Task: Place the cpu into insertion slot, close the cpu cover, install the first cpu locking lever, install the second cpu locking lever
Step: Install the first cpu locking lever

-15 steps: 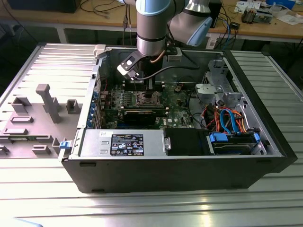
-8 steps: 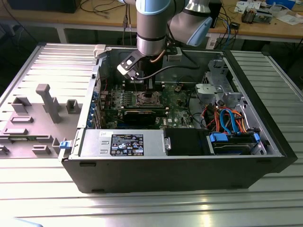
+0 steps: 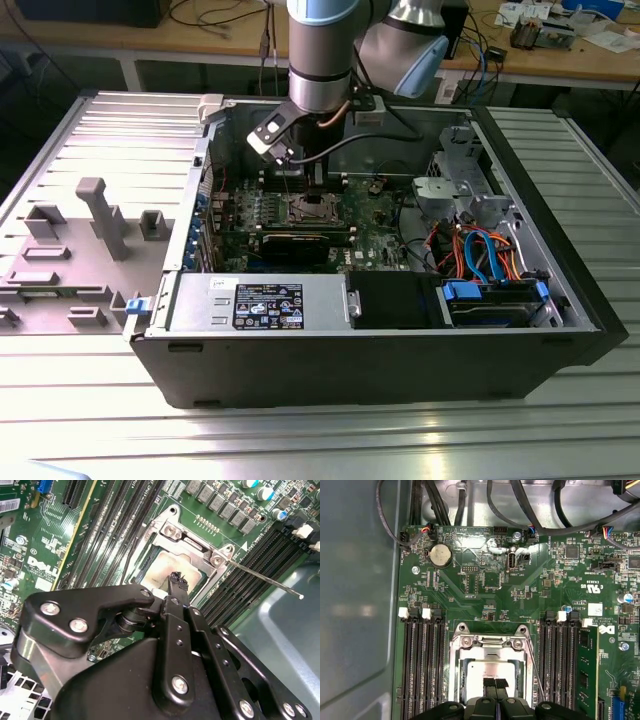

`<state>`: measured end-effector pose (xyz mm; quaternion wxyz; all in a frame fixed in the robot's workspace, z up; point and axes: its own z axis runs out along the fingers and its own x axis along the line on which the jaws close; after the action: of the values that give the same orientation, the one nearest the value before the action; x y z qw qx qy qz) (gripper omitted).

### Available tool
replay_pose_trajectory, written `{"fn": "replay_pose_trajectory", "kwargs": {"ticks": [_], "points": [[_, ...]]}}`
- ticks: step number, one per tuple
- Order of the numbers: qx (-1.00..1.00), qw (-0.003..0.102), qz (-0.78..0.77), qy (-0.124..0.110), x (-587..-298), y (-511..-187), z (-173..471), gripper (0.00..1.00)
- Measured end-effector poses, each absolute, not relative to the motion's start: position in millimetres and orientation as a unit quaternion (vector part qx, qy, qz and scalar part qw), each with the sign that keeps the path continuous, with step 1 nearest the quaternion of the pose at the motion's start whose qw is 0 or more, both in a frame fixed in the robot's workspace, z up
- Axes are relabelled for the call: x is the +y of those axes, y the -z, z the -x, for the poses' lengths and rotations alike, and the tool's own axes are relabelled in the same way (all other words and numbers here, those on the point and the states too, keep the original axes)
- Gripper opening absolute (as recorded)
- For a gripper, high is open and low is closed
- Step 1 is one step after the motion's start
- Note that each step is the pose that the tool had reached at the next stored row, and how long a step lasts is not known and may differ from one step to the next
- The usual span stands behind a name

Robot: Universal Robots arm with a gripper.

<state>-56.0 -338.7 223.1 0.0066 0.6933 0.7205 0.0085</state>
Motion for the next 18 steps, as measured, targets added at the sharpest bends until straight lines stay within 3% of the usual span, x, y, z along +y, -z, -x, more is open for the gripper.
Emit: {"fn": "replay_pose_trajectory", "kwargs": {"ticks": [9,18], "points": [[0.721,0.007,-0.693,-0.008,-339,-224,56,0.11],[0.721,0.006,-0.693,-0.008,-339,-246,56,0.11]]}}
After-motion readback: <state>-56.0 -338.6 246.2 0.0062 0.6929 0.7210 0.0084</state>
